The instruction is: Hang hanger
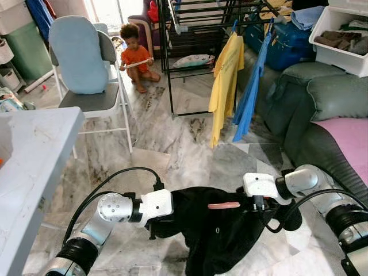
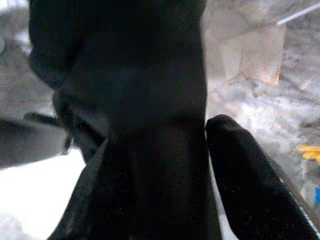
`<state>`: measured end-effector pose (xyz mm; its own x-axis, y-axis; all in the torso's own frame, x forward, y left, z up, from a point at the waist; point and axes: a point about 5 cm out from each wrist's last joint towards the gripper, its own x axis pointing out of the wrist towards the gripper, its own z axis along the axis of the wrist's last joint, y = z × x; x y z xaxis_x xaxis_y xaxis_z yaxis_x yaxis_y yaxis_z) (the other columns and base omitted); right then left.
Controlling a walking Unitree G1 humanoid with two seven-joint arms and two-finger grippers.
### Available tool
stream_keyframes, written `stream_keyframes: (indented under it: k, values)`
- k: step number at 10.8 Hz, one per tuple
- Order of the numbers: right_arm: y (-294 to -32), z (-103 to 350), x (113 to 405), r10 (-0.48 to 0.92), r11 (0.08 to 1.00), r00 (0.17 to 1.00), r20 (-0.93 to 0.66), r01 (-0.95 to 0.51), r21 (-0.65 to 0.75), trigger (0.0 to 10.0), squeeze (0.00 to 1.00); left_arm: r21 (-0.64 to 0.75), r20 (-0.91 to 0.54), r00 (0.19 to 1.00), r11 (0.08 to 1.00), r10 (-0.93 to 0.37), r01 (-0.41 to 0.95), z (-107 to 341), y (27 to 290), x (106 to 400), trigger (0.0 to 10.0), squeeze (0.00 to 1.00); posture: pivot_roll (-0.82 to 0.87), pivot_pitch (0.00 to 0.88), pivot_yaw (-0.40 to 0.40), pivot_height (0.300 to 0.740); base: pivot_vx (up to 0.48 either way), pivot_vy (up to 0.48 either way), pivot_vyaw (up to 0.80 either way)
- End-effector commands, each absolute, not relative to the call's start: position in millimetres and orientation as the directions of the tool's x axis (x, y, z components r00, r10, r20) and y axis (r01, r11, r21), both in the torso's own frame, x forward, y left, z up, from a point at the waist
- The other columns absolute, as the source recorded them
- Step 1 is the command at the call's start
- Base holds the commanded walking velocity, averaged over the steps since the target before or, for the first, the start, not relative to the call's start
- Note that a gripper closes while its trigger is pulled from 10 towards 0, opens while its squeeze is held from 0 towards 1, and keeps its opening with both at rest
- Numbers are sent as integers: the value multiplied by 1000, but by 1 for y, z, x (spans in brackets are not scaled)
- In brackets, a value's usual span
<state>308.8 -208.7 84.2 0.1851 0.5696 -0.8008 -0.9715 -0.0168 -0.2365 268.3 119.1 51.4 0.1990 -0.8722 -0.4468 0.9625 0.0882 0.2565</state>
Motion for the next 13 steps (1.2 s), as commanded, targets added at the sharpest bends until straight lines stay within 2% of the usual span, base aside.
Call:
stream_keyframes:
  k: [1,4,12,13]
  values:
    - [-210,86,309,554,-48,161,-817,-973,-225,0,0,295,-427,199,73,-882,953,61,117,274,0,0,-107,0,16,740,0,0,0]
    - [-208,86,312,563,-35,185,-805,-968,-247,0,0,294,-429,198,71,-881,953,60,117,275,0,0,-109,0,15,740,0,0,0]
    - [-206,82,310,579,-35,174,-797,-971,-238,0,0,295,-440,211,82,-873,952,55,116,277,0,0,-111,0,11,740,0,0,0]
    - [-206,81,309,581,-31,176,-794,-971,-238,0,0,303,-447,247,115,-860,946,53,118,280,3686,0,-112,0,12,740,0,0,0]
